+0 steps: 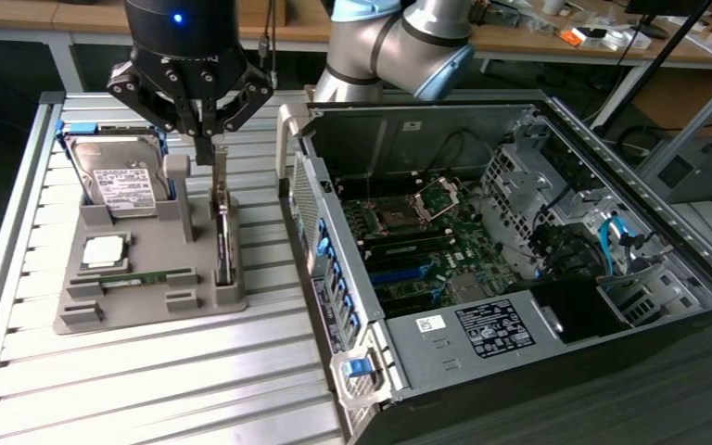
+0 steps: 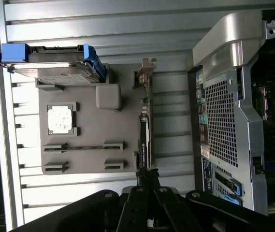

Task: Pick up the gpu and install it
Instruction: 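Reach for the gpu, then pick up the gpu and move the gpu toward the slot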

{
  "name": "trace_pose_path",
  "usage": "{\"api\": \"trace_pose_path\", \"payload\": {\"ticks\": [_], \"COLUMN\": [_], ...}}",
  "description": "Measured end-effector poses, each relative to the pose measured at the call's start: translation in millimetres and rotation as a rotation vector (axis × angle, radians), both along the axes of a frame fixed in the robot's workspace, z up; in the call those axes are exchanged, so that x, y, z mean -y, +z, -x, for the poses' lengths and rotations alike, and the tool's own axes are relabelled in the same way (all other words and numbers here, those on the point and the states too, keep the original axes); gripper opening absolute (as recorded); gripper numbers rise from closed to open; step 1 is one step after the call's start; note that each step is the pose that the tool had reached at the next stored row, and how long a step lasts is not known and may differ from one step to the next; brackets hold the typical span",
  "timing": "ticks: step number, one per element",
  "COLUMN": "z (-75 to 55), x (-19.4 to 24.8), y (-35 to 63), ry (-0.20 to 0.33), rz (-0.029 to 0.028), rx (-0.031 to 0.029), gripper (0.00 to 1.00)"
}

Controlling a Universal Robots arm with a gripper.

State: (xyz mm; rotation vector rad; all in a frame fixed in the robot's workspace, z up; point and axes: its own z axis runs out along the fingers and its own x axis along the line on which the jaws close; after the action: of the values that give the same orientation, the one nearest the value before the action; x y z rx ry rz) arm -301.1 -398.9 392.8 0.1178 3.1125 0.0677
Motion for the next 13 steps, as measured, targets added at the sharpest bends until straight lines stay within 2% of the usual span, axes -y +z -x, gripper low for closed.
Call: {"api": "trace_pose_path", "payload": {"ticks": [13], "z": [0.1], "x": [0.0], "y": [0.0], "ry": [0.000], "rz": [0.0000], "rx": [0.0000], "gripper": [0.11]}}
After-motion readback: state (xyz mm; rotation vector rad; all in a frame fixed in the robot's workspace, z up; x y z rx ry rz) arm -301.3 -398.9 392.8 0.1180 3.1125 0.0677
